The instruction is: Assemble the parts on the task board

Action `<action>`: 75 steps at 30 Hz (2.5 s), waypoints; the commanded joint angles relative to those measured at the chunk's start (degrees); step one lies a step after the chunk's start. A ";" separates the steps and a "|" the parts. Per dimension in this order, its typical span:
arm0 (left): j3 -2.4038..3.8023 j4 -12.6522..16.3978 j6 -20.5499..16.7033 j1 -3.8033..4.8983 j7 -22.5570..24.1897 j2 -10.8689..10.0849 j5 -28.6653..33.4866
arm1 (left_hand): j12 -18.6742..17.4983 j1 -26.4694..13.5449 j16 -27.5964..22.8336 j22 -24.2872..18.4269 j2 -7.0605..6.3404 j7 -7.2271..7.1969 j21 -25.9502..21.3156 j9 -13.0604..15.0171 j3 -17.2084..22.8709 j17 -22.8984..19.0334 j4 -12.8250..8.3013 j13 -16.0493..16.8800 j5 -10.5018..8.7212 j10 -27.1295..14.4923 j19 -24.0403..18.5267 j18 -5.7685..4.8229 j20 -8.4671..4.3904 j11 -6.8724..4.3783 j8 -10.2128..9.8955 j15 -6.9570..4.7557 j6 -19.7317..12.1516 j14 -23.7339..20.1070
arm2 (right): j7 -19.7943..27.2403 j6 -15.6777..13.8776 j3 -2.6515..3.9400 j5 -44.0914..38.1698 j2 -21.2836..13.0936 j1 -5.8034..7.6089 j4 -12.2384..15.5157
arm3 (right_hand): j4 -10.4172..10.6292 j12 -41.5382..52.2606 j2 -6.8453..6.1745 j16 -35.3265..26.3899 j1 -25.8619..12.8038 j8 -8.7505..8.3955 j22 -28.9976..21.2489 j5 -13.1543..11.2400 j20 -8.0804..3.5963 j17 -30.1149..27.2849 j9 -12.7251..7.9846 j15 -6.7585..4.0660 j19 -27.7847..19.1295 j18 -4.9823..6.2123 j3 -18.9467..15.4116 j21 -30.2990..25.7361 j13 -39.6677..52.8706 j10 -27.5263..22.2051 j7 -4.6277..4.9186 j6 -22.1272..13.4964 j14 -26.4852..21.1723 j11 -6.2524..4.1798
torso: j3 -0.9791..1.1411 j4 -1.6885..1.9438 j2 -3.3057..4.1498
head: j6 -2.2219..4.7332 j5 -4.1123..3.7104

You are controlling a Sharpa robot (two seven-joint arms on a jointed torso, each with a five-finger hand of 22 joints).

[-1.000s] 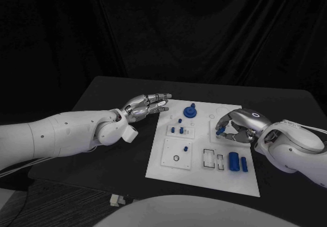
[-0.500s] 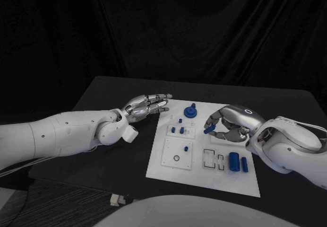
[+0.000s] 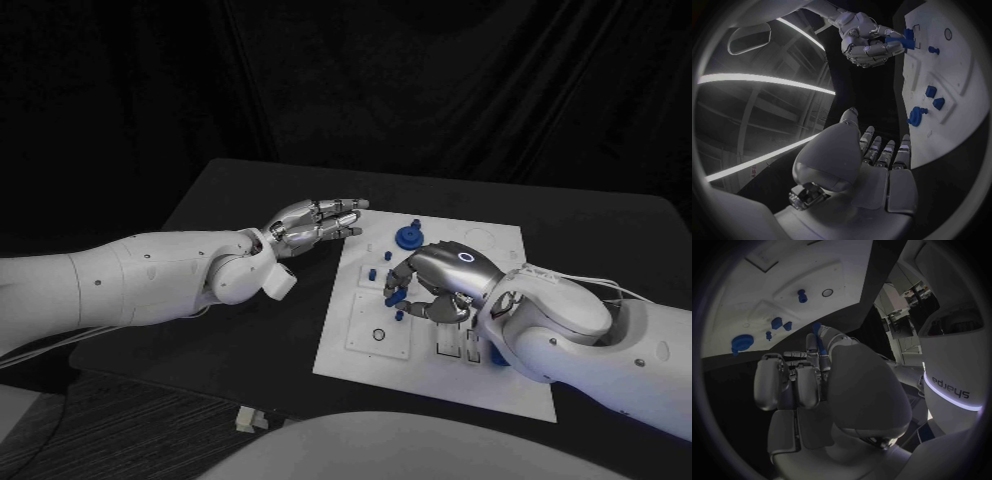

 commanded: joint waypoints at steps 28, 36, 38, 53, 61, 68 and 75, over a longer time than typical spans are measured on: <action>0.06 -0.08 0.53 -0.07 0.28 0.77 0.43 | -0.15 0.36 -0.12 0.01 0.34 0.34 -0.12 0.01 -0.03 -0.05 0.27 -0.02 0.37 -0.16 0.05 0.21 0.29 0.11 0.23 -0.15 -0.08 -0.06 | -4.15 12.81 0.04 -11.38 5.19 -2.93 -1.64 | -0.70 -0.73 -0.57 -0.25 -0.45 -0.79 10.17 0.10 -0.33 -0.24 0.14 -0.26 -0.26 0.47 0.97 -0.74 -0.12 -0.34 0.28 -0.62 1.88 0.36 | 0.01 0.00 0.01 | -0.01 -0.26; 0.06 -0.23 0.69 -0.10 0.24 0.91 0.43 | -0.18 0.39 -0.10 0.02 0.41 0.33 -0.10 0.00 0.01 -0.04 0.28 -0.02 0.44 -0.19 0.08 0.21 0.30 0.16 0.22 -0.11 -0.14 -0.04 | -4.15 13.06 0.04 -11.64 5.75 -3.33 -2.00 | -0.71 -0.73 -0.56 -0.25 -0.49 -0.81 10.17 0.04 -0.32 -0.24 0.14 -0.25 -0.27 0.47 0.98 -0.75 -0.12 -0.33 0.29 -0.62 1.87 0.37 | 0.01 0.01 0.02 | -0.01 -0.30; 0.06 -0.27 0.74 -0.12 0.23 0.96 0.43 | -0.18 0.39 -0.10 0.02 0.41 0.33 -0.10 0.00 0.01 -0.04 0.28 -0.02 0.44 -0.19 0.08 0.21 0.30 0.16 0.22 -0.11 -0.14 -0.04 | -4.06 12.95 0.04 -11.96 5.90 -3.43 -2.14 | -0.74 -0.73 -0.54 -0.30 -0.51 -0.82 10.15 -0.01 -0.31 -0.35 0.15 -0.24 -0.29 0.48 1.01 -0.80 -0.11 -0.30 0.29 -0.62 1.85 0.37 | 0.01 0.01 0.02 | -0.01 -0.33; 0.06 -0.39 1.02 -0.34 0.09 1.00 0.43 | -0.19 0.42 -0.07 0.02 0.48 0.33 -0.09 -0.01 0.04 -0.03 0.29 -0.02 0.49 -0.21 0.10 0.20 0.31 0.18 0.21 -0.05 -0.24 -0.01 | -3.91 12.16 0.04 -13.85 6.32 -3.87 -2.77 | -0.92 -0.64 -0.50 -0.38 -0.59 -0.89 10.13 -0.02 -0.29 -0.49 0.16 -0.25 -0.34 0.51 1.13 -0.92 -0.05 -0.07 0.29 -0.62 1.80 0.32 | 0.00 -0.01 0.00 | -0.01 -0.12; 0.06 -0.61 1.23 -0.44 -0.03 1.15 0.43 | -0.21 0.42 -0.06 0.02 0.52 0.34 -0.09 -0.01 0.06 -0.03 0.30 -0.03 0.50 -0.22 0.11 0.20 0.31 0.18 0.22 -0.01 -0.23 0.01 | -3.62 12.03 0.04 -14.72 6.37 -3.91 -2.72 | -1.37 -0.42 -0.51 -0.44 -0.76 -0.76 10.11 0.24 -0.31 -0.57 0.31 -0.33 -0.40 0.53 1.31 -1.01 0.12 0.29 0.18 -0.18 1.75 0.19 | 0.01 -0.01 0.01 | -0.01 -0.37; 0.06 -0.70 1.37 -0.51 -0.13 1.27 0.43 | -0.21 0.43 -0.05 0.04 0.59 0.34 -0.07 -0.02 0.09 -0.02 0.32 -0.03 0.53 -0.24 0.14 0.20 0.31 0.18 0.20 0.06 -0.28 0.02 | -3.52 13.00 0.04 -14.84 6.52 -3.92 -2.75 | -1.74 -0.79 -0.82 -0.75 -1.53 -1.49 9.98 -0.27 -0.22 -1.18 0.18 -0.10 -0.63 0.61 1.44 -1.51 0.16 -0.65 0.48 -1.17 1.53 0.55 | 0.01 0.00 0.02 | -0.01 -0.33; 0.06 -0.73 1.37 -0.56 -0.20 1.26 0.43 | -0.21 0.43 -0.05 0.04 0.59 0.34 -0.07 -0.02 0.09 -0.02 0.32 -0.03 0.53 -0.24 0.14 0.20 0.31 0.18 0.20 0.06 -0.28 0.02 | -3.50 13.16 0.04 -14.87 6.48 -3.93 -2.81 | -1.90 -1.79 -1.69 -1.32 -4.13 -6.43 9.66 -5.86 0.04 -2.24 -1.73 0.27 -1.21 0.86 1.77 -2.77 0.17 -3.29 -0.38 -10.61 1.03 0.83 | 0.00 0.00 -0.01 | -0.01 -0.37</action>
